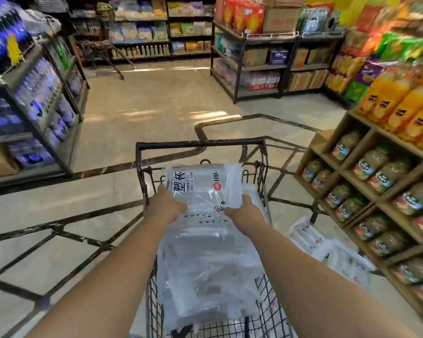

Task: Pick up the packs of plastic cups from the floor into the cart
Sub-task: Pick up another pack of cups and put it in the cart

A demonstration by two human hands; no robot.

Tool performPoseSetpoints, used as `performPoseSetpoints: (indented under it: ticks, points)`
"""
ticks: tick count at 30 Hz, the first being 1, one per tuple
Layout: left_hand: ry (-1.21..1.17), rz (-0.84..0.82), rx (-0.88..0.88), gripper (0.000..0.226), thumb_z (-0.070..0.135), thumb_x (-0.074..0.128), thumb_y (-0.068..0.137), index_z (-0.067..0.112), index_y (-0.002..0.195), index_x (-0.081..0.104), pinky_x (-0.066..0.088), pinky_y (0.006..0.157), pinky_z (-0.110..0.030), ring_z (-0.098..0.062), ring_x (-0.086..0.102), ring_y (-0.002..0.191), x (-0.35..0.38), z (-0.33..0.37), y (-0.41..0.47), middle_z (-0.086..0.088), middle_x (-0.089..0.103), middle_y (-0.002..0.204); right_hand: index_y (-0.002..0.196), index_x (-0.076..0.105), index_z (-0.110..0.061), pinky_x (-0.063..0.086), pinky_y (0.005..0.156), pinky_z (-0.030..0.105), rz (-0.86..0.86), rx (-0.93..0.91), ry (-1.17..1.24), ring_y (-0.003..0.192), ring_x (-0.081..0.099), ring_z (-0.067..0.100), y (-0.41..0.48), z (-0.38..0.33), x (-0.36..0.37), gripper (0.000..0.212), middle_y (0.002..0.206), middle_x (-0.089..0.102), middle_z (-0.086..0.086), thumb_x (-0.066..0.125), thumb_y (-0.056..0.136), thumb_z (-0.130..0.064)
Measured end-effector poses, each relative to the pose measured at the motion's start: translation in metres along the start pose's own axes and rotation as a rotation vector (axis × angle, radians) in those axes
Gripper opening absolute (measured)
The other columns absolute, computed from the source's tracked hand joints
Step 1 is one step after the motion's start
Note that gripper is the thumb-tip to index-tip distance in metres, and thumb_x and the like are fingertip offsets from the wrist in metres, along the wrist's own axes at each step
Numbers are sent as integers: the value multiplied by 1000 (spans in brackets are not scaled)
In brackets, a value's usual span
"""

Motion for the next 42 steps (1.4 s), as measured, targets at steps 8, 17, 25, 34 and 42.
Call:
performPoseSetpoints:
  ticks: [8, 17, 25, 34, 42]
  points:
    - [53, 41, 57, 96, 30, 80, 75, 16, 151, 24, 49, 85, -39, -34, 56, 116, 1, -3, -2, -15, 51, 138, 148, 31, -13, 46, 69, 34, 28, 52, -7, 97, 59, 28, -6, 6, 3, 77, 124, 57, 11, 68, 85, -38]
    - [553, 264, 487, 84, 18, 62, 87, 19, 157, 15, 37, 106, -47, -30, 25, 145, 16, 44, -48, -8, 18, 163, 148, 25, -13, 44, 86, 38, 118, 0, -291, 122, 47, 34, -47, 14, -11, 76, 140, 34, 13, 60, 88, -45]
    - [516, 101, 686, 82, 46, 62, 88, 18, 155, 24, 36, 110, -49, -32, 30, 142, 100, 111, -108, -9, 26, 160, 151, 23, -19, 47, 95, 43, 259, 94, -335, 129, 43, 32, -116, 135, -123, 79, 148, 30, 7, 54, 89, -58]
    - [451, -154, 821, 90, 69, 51, 83, 21, 154, 21, 29, 115, -45, -28, 23, 145, 268, 168, -240, -4, 23, 161, 159, 7, -21, 37, 111, 51, 283, 578, -383, 146, 23, 34, -219, 364, -243, 112, 164, 12, 11, 58, 76, -76]
    - [538, -330, 713, 101, 77, 48, 79, 23, 157, 12, 29, 115, -48, -28, 20, 147, 431, 197, -338, -3, 18, 163, 149, 25, -21, 45, 101, 48, 278, 498, -424, 132, 37, 36, -246, 495, -310, 102, 149, 28, 12, 61, 72, -78]
Point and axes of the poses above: each hand's wrist, its own y-axis towards the middle knuckle, its own x-axis out of the palm, z = x × y, the point moved 7 cm from there along y, towards the middle knuckle
